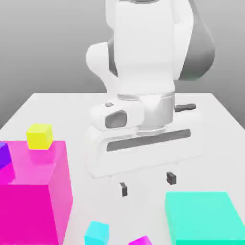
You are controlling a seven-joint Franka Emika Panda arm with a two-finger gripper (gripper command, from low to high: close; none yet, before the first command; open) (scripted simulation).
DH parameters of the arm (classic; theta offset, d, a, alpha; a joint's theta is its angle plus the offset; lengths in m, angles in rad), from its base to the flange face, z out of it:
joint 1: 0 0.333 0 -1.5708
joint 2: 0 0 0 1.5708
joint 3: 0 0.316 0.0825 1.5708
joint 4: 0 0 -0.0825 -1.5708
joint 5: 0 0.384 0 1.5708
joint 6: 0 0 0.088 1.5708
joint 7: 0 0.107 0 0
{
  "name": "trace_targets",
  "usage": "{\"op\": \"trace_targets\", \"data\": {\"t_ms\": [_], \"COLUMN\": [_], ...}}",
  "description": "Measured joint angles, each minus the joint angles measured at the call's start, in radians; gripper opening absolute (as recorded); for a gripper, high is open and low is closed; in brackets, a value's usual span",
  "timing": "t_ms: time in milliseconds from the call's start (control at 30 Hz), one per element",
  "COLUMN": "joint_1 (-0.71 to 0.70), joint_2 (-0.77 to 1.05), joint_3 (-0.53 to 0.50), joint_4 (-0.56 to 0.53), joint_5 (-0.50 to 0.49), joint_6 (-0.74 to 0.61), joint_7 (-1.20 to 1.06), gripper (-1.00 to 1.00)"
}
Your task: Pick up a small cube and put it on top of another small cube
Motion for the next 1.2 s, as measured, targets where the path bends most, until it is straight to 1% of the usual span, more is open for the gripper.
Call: {"op": "trace_targets", "data": {"t_ms": [167, 300, 333, 533, 600, 733, 933, 1200], "joint_1": [0.005, 0.002, 0.0, -0.001, 0.001, 0.0, -0.061, -0.21], "joint_2": [0.179, 0.324, 0.352, 0.366, 0.331, 0.198, -0.016, -0.304], "joint_3": [0.003, 0.01, 0.013, 0.014, 0.011, -0.002, -0.08, -0.146], "joint_4": [0.004, 0.03, 0.036, 0.039, 0.032, 0.003, -0.038, -0.093], "joint_5": [-0.027, -0.023, -0.021, -0.02, -0.023, -0.03, -0.032, -0.094], "joint_6": [0.057, 0.157, 0.178, 0.188, 0.161, 0.056, -0.117, -0.345], "joint_7": [-0.04, -0.053, -0.055, -0.055, -0.053, -0.046, -0.023, 0.052], "gripper": [0.0, 0.0, -1.0, -1.0, -1.0, -1.0, -1.0, -1.0]}}
